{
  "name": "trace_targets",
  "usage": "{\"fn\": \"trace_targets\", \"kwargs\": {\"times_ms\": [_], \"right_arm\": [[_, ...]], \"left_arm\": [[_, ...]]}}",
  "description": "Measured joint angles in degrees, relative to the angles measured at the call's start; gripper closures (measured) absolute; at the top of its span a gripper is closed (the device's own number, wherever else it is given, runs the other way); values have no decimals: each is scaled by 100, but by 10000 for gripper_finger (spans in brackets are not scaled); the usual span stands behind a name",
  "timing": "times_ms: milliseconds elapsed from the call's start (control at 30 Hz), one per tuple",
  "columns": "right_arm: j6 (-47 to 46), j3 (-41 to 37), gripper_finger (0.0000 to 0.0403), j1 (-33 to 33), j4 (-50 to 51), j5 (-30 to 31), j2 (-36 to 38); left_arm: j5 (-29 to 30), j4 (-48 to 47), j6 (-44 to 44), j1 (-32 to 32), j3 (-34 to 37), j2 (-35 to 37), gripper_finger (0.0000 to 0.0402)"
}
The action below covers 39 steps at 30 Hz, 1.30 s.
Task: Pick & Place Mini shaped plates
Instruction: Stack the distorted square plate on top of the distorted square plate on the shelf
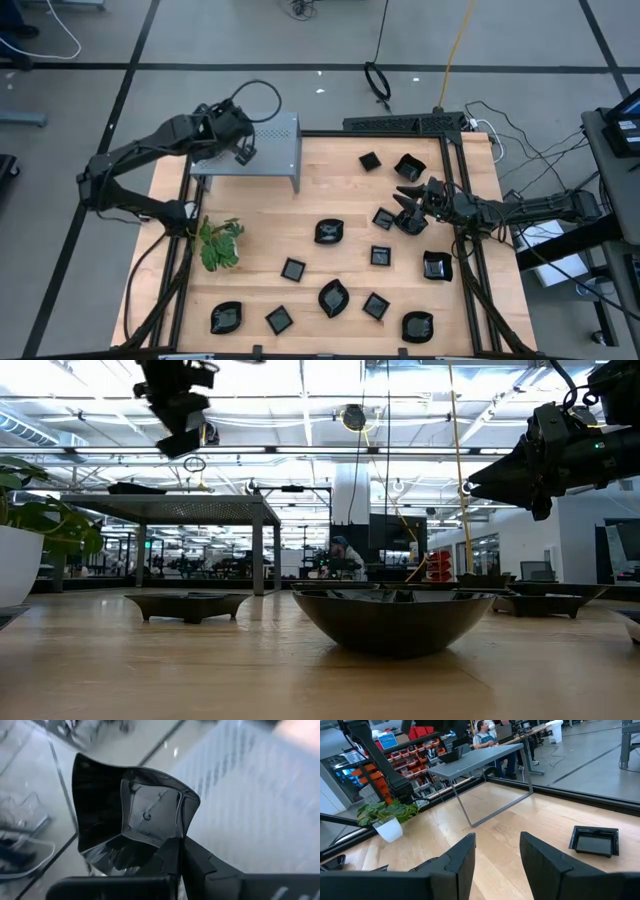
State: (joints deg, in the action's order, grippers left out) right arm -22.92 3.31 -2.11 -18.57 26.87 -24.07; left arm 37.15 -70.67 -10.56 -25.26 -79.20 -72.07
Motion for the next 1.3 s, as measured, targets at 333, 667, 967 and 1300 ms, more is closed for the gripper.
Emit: {"fn": "trace_targets", "kwargs": {"times_ms": [333, 667, 967, 1300], "right_arm": [[0, 0, 261, 0, 0, 0, -1], [2, 0, 261, 0, 0, 0, -1], [0, 0, 261, 0, 0, 2, 1], [0, 0, 261, 2, 0, 2, -1]], "left_arm": [[-464, -1100, -495, -884, 0, 0, 392], [-783, -1089, -1324, -1235, 2, -4, 397], [-927, -1268, -1574, -1233, 2, -451, 396], [-981, -1402, -1709, -1235, 7, -748, 394]]}}
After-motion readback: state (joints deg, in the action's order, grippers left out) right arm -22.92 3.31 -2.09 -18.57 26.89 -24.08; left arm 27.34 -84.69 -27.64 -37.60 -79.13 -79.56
